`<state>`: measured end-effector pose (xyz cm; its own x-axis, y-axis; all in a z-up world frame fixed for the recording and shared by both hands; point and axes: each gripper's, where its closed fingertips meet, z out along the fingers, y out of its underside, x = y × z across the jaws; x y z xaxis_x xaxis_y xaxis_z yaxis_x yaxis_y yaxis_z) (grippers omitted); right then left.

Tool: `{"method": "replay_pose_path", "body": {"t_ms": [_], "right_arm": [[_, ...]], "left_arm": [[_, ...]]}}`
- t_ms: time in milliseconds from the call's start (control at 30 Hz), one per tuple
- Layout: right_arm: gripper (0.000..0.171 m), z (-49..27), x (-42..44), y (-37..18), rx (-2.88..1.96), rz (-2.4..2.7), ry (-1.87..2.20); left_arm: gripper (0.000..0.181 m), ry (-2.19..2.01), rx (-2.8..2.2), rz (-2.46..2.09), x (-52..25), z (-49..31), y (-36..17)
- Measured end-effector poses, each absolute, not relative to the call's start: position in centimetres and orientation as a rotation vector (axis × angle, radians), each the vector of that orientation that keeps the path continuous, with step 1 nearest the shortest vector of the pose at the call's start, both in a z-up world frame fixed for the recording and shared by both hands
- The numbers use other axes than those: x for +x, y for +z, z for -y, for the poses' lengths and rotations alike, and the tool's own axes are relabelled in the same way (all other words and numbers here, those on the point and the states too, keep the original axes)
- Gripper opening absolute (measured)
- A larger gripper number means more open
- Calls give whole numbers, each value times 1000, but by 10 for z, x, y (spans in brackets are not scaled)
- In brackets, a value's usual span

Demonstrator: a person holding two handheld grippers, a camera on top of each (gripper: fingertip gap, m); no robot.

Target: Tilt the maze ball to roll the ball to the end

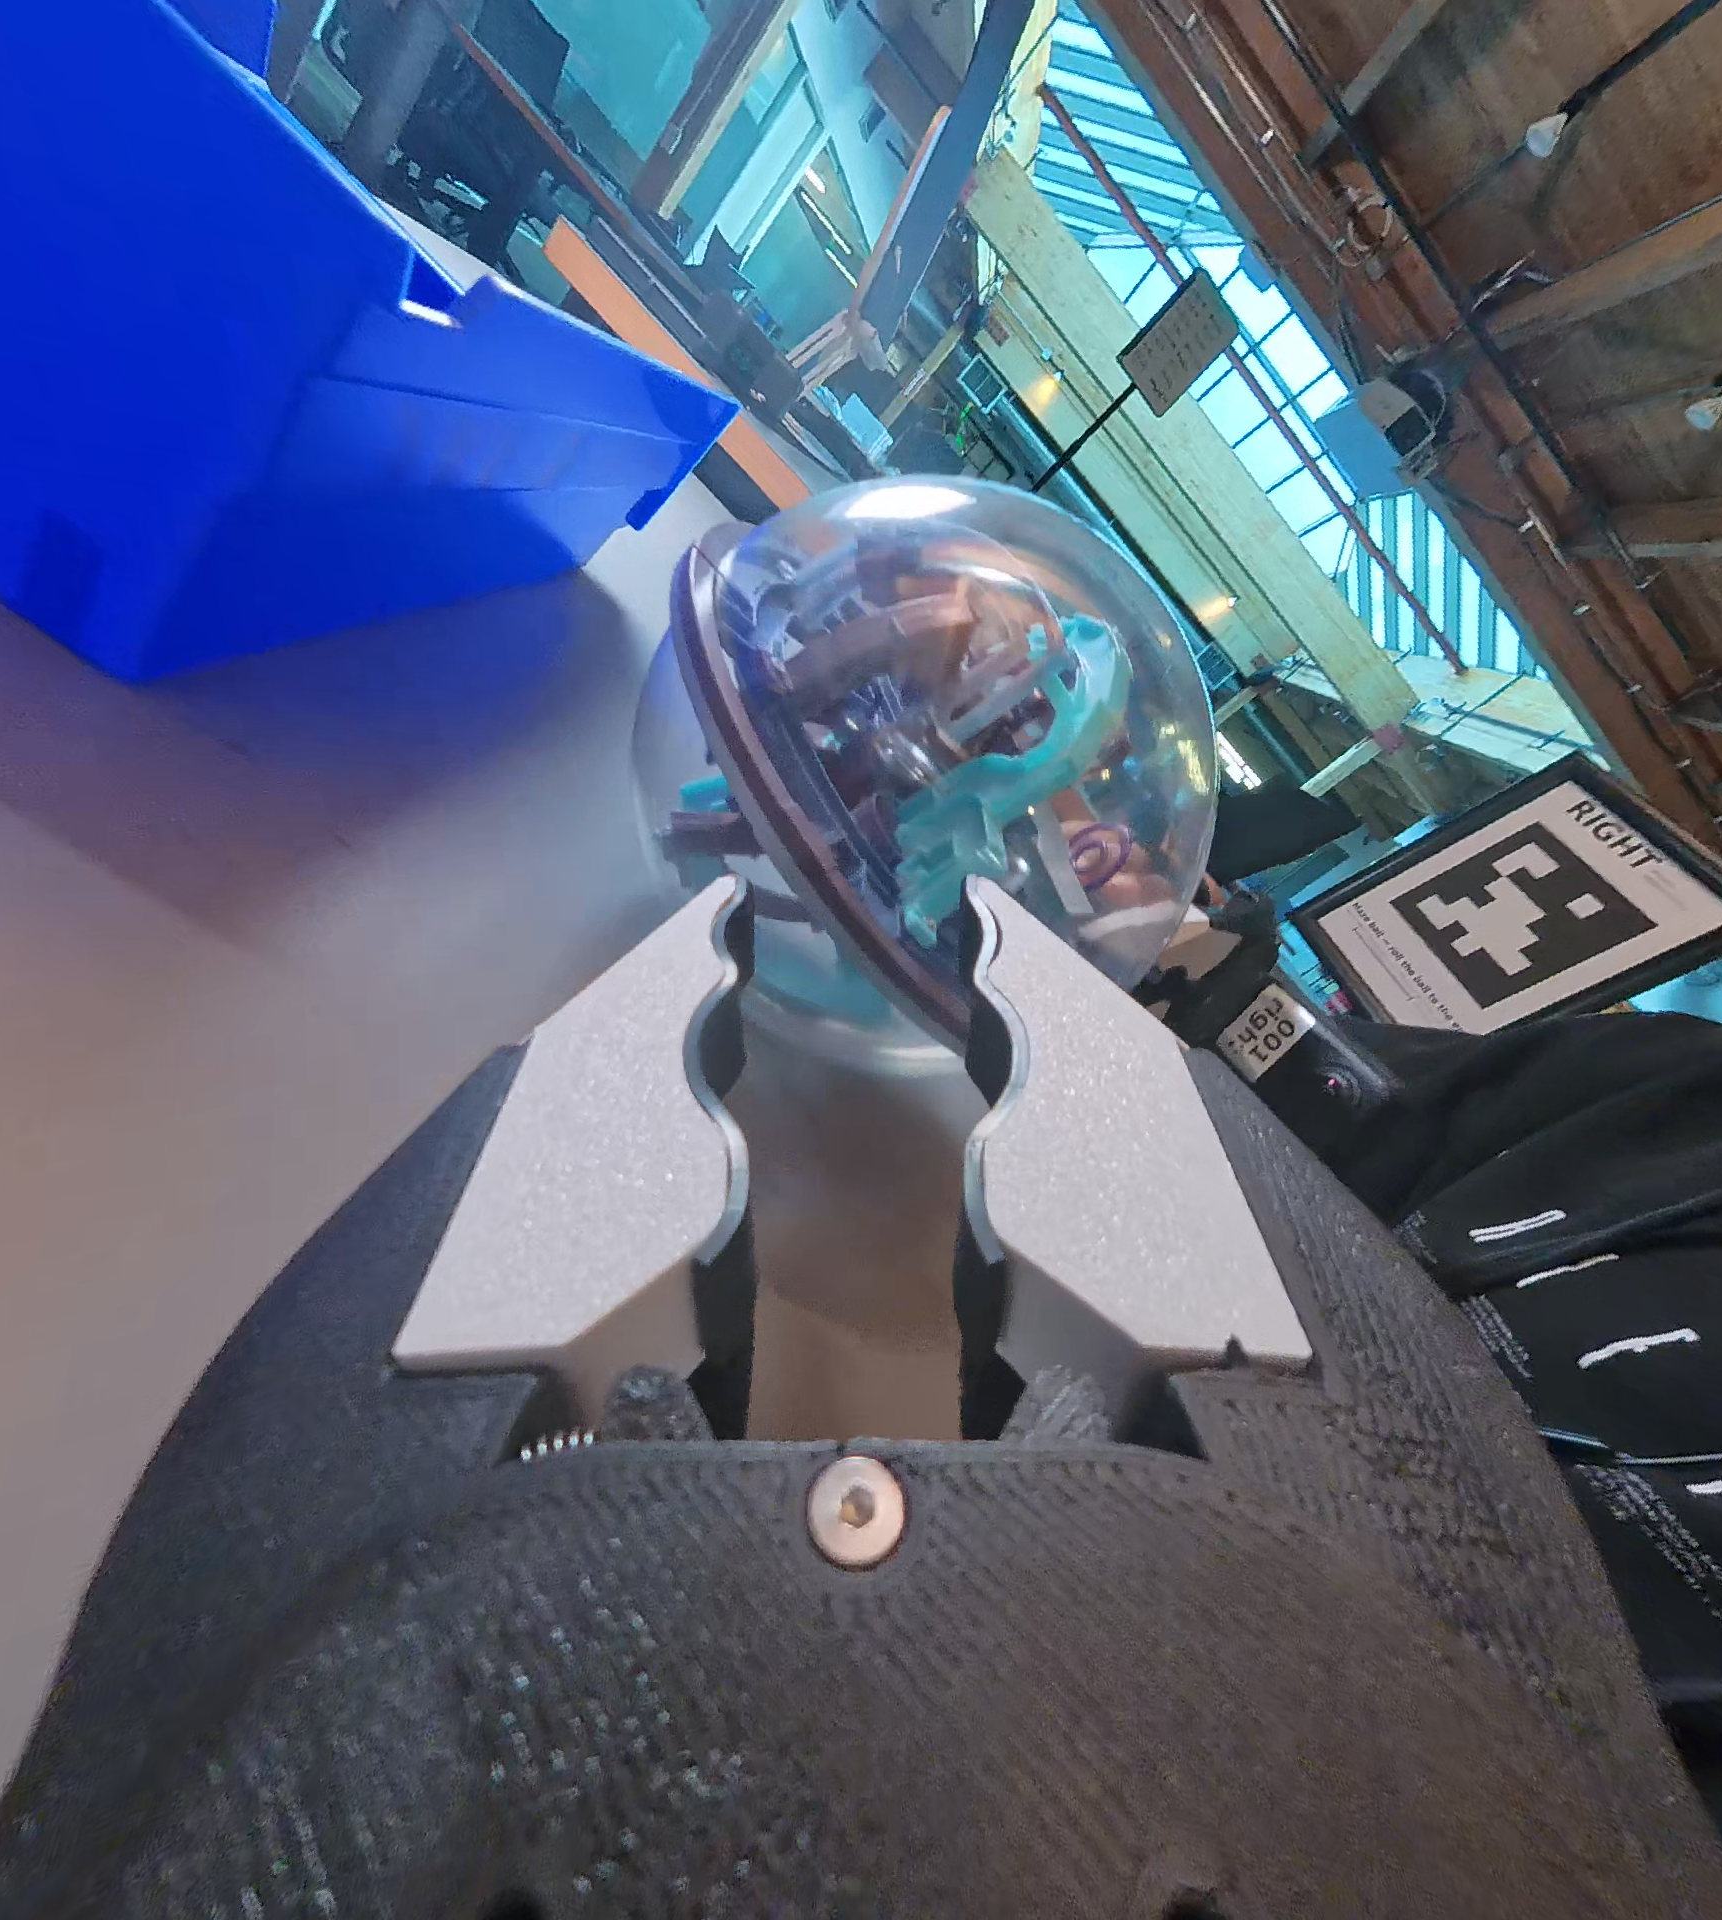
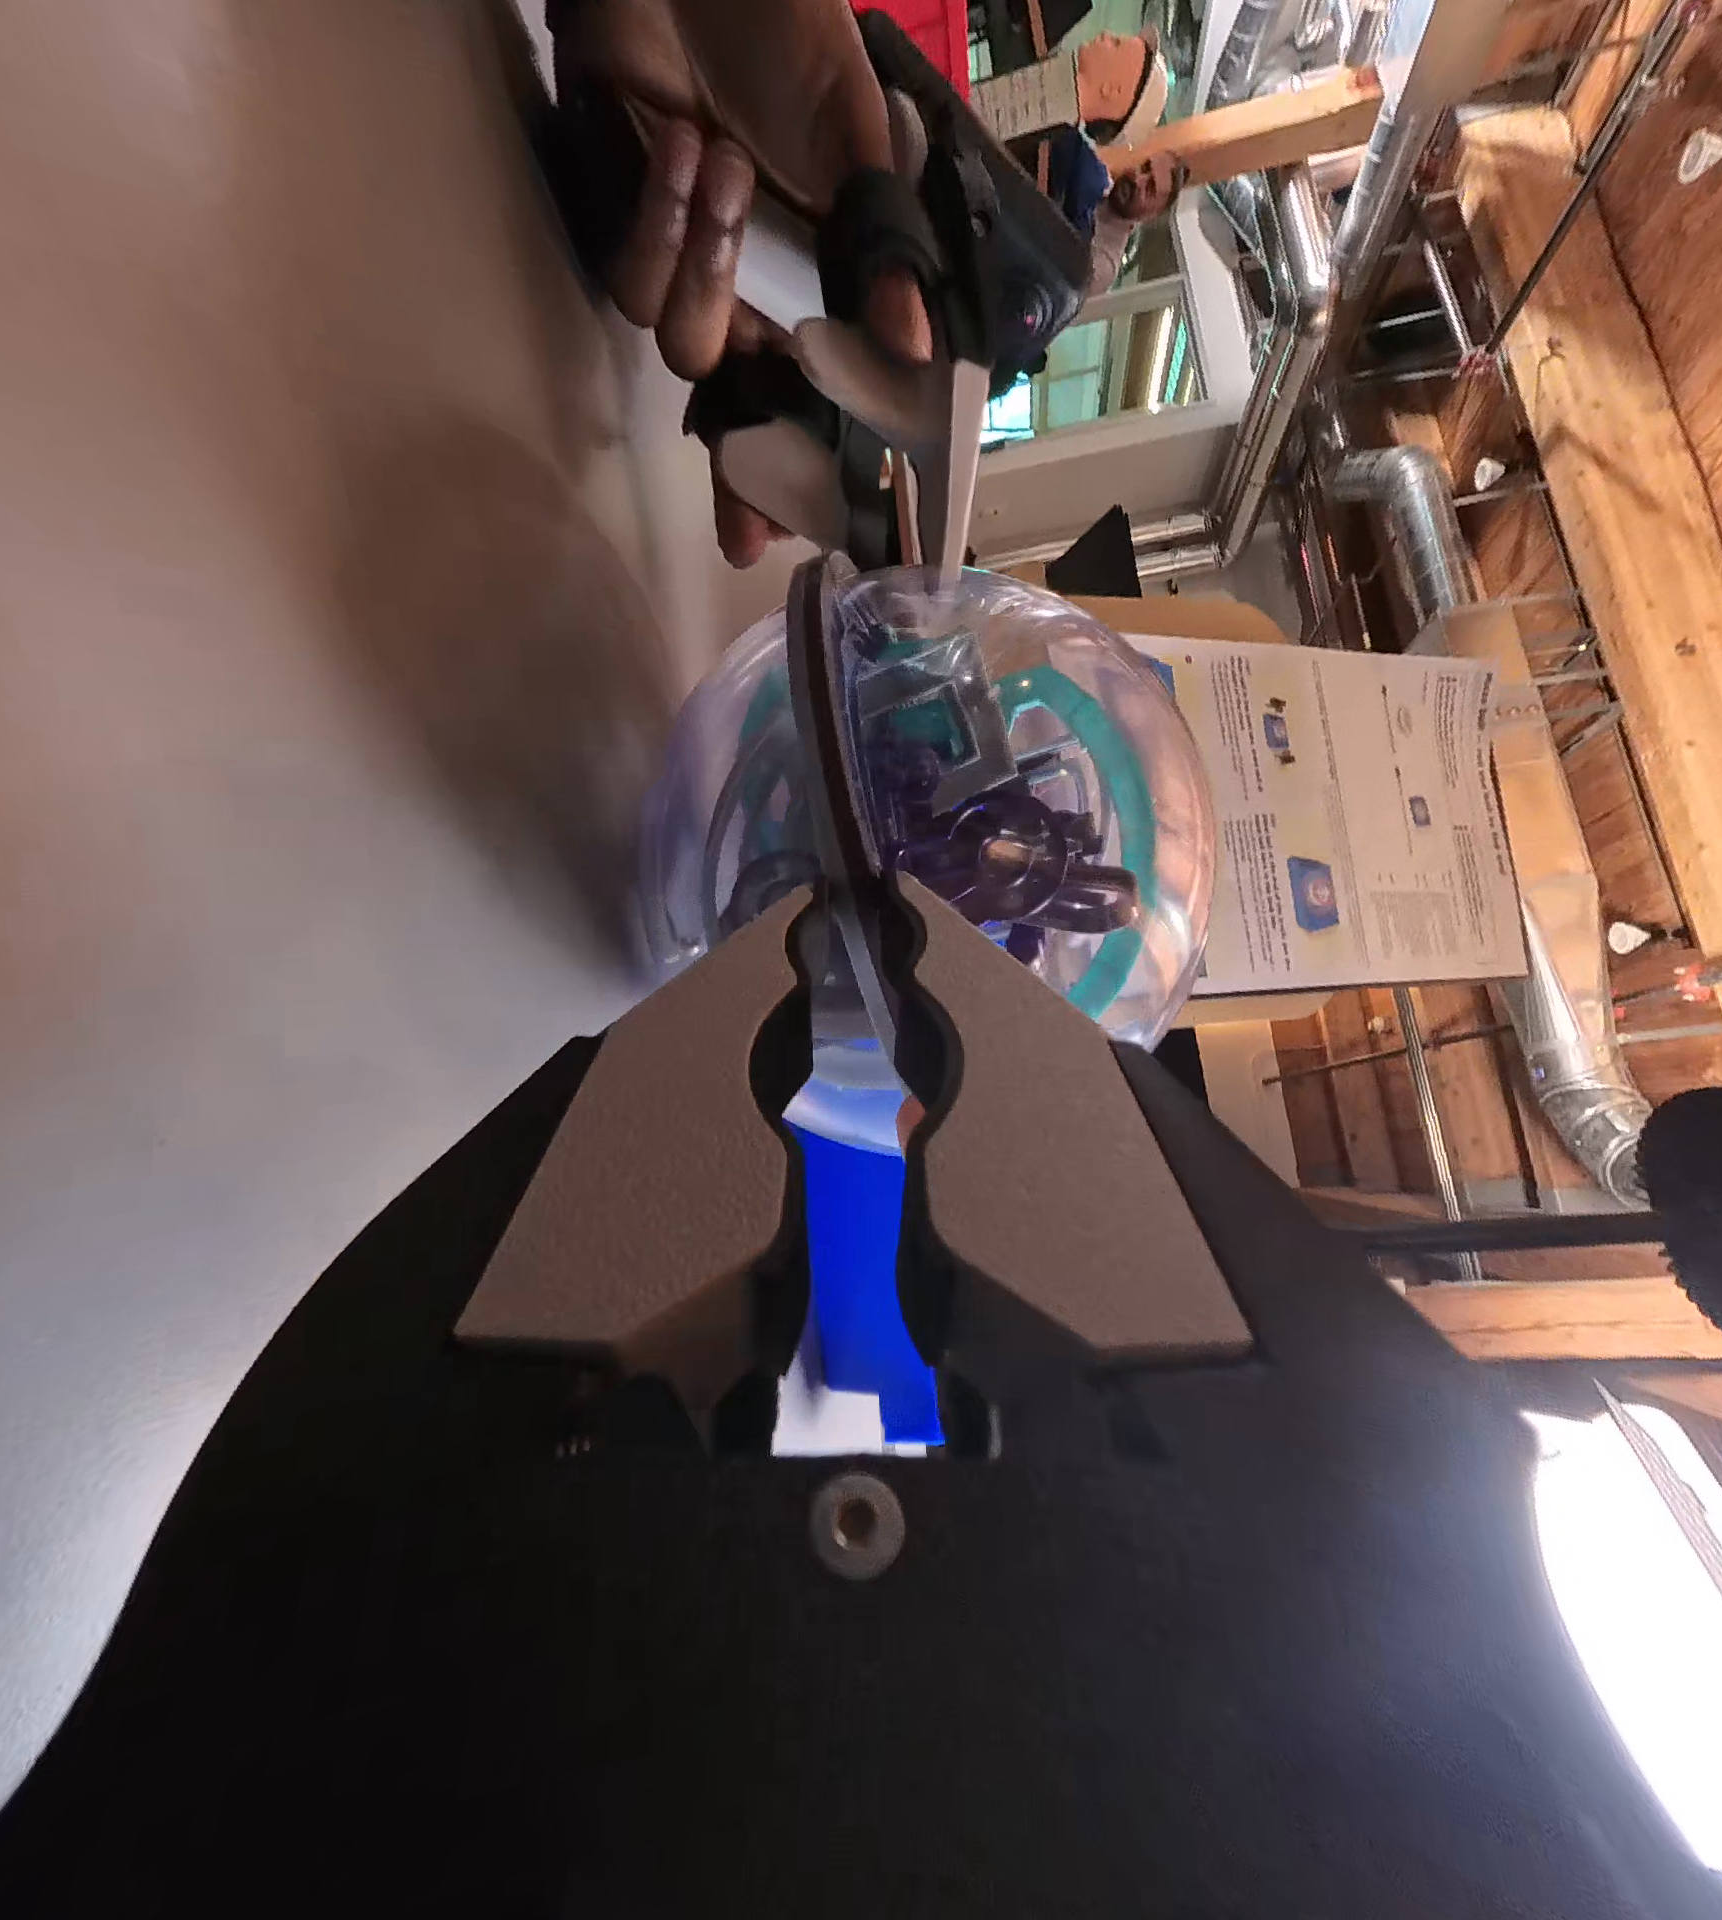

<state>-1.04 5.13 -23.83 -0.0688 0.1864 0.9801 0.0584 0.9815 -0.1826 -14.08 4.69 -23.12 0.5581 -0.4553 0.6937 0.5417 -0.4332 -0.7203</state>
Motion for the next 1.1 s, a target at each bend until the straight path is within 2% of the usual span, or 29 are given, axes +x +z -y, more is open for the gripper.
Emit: {"method": "replay_pose_path", "body": {"t_ms": [333,467,800,1033,1100], "right_arm": [[7,-39,-5,-244,-142,1673,162],[6,-38,-5,-253,-134,1714,155],[0,-41,-5,-262,-163,1757,148],[18,-61,2,-234,-491,1670,484],[32,-84,2,-226,-712,1606,632]], "left_arm": [[24,-1355,-1622,134,-124,-47,-223],[9,-1354,-1658,79,-114,-45,-225],[6,-1263,-1712,42,-112,-44,-231],[6,-1272,-1724,106,-116,-44,-234],[6,-1290,-1722,144,-118,-44,-235]]}}
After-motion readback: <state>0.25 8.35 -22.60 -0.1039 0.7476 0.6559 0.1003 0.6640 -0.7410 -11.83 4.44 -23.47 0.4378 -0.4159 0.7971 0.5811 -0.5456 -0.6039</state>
